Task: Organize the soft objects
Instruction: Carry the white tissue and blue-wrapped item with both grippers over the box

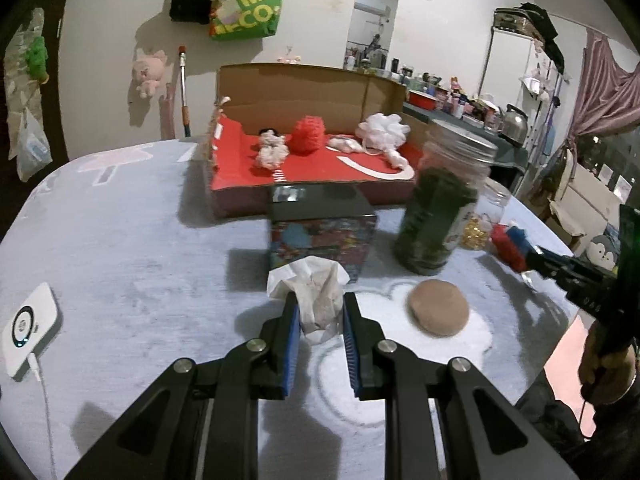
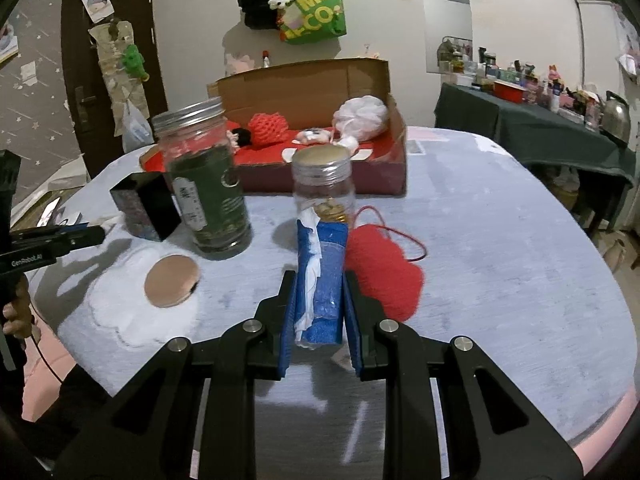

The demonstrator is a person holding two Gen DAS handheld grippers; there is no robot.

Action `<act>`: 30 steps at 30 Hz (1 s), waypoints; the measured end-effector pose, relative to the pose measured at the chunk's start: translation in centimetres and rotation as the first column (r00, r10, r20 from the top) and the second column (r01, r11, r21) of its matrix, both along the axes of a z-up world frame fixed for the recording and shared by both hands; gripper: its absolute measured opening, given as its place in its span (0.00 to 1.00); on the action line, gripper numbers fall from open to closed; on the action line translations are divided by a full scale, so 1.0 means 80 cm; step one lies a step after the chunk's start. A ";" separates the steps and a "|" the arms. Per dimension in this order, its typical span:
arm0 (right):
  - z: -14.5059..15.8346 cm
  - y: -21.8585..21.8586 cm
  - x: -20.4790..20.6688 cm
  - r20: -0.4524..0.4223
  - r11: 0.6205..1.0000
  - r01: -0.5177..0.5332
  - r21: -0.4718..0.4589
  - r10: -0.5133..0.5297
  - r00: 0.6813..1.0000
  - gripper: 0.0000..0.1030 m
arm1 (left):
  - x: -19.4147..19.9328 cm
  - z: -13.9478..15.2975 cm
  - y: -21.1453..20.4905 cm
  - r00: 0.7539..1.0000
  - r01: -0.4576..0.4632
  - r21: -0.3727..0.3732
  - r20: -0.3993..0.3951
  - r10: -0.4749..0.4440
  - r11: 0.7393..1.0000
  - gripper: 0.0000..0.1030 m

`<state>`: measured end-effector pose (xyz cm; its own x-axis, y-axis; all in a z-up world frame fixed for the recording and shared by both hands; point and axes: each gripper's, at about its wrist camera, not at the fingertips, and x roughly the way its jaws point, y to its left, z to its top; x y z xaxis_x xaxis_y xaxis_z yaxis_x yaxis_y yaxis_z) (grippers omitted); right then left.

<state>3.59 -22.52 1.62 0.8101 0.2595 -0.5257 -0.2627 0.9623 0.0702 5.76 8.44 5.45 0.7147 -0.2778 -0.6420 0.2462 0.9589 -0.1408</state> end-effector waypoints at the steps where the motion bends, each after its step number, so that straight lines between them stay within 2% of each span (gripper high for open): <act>1: 0.002 -0.002 0.000 0.003 1.000 0.003 -0.004 -0.003 1.000 0.20 | 0.001 0.001 0.005 1.000 -0.010 0.002 0.000 0.010 1.000 0.21; 9: 0.020 -0.021 0.010 0.010 1.000 0.017 -0.025 -0.017 1.000 0.20 | 0.009 0.005 0.028 0.999 -0.037 0.043 -0.005 0.037 0.998 0.21; 15: 0.025 -0.036 0.033 -0.015 0.998 0.028 -0.061 -0.029 0.999 0.20 | 0.033 0.005 0.048 0.998 -0.057 0.059 -0.008 0.058 0.997 0.21; 24: 0.028 -0.046 0.080 -0.066 0.992 -0.027 -0.121 0.019 0.998 0.20 | 0.082 0.006 0.047 1.000 0.012 0.089 -0.024 -0.009 0.996 0.21; 30: 0.039 -0.048 0.105 -0.084 0.991 -0.071 -0.111 0.061 0.995 0.20 | 0.103 0.020 0.044 0.998 0.052 0.095 -0.023 -0.050 0.994 0.21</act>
<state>12.02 -26.35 4.74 0.7474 0.2458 -0.6172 -0.3238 0.9460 -0.0153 13.98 11.95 7.04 0.6872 -0.2502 -0.6820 0.2932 0.9545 -0.0546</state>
